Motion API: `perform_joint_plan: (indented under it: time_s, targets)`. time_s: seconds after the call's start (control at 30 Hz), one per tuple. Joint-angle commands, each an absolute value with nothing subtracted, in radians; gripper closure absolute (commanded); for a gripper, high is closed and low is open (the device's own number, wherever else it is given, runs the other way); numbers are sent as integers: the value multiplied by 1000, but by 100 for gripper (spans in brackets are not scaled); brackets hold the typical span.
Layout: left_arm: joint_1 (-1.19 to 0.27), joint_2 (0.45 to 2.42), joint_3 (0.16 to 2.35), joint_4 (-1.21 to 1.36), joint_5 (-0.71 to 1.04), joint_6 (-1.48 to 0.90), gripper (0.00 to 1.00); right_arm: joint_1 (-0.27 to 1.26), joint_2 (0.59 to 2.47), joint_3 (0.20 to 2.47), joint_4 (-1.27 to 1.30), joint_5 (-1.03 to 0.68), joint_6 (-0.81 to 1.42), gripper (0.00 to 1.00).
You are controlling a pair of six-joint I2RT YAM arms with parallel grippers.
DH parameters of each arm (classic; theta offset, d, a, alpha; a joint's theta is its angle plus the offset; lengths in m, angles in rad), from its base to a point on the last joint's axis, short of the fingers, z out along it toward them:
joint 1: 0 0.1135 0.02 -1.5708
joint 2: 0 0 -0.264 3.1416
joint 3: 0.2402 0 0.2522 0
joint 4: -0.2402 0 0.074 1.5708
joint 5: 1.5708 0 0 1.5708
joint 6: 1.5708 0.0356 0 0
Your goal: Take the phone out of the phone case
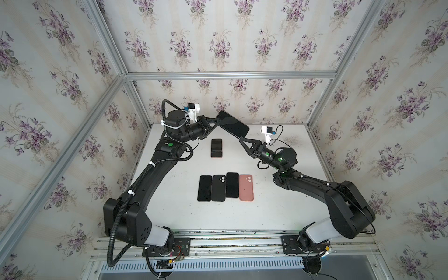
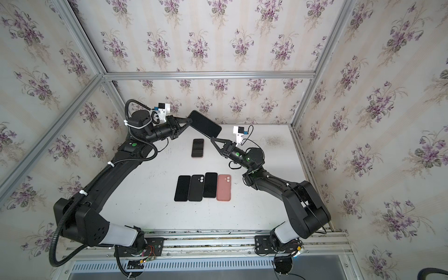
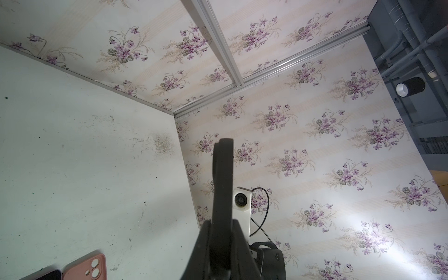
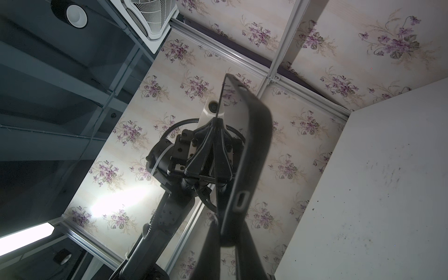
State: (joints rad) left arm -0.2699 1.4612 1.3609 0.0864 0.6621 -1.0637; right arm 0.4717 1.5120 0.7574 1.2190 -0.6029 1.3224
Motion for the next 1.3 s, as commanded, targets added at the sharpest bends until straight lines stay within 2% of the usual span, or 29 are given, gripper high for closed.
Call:
perform_joint_plan:
  time_s: [0.0,0.17,0.33,0.47,0.6,0.83,0.87,0.97,1.1,1.2,1.27]
  targets:
    - [-273,1466,1383,123,697,-1105,100,474,1516,745,1295,-701,1191,97]
    - [-274,1467,1400,109,765,-1142,100,472,1494,712,1244,-759,943,100]
    - [-293,1462,1421,90,830,-1143,100,465,1434,765,1028,-796,700,100]
    - [-311,1458,1424,74,880,-1126,100,434,1424,810,959,-816,614,100]
    - [-312,1454,1422,39,901,-1088,100,399,1386,821,907,-787,523,100]
    - [-316,1458,1457,-32,962,-978,100,386,1262,847,586,-720,240,100]
    - [-316,1457,1464,-62,967,-941,100,378,1242,840,568,-715,231,97]
    - [-314,1459,1503,-160,982,-825,100,344,1178,804,495,-722,186,79]
    - [-314,1465,1583,-358,968,-594,100,292,1088,786,296,-731,45,48]
    - [-314,1467,1626,-485,949,-438,100,275,1042,802,147,-753,-100,35]
    - [-321,1463,1646,-550,944,-330,100,273,1035,831,38,-798,-204,32]
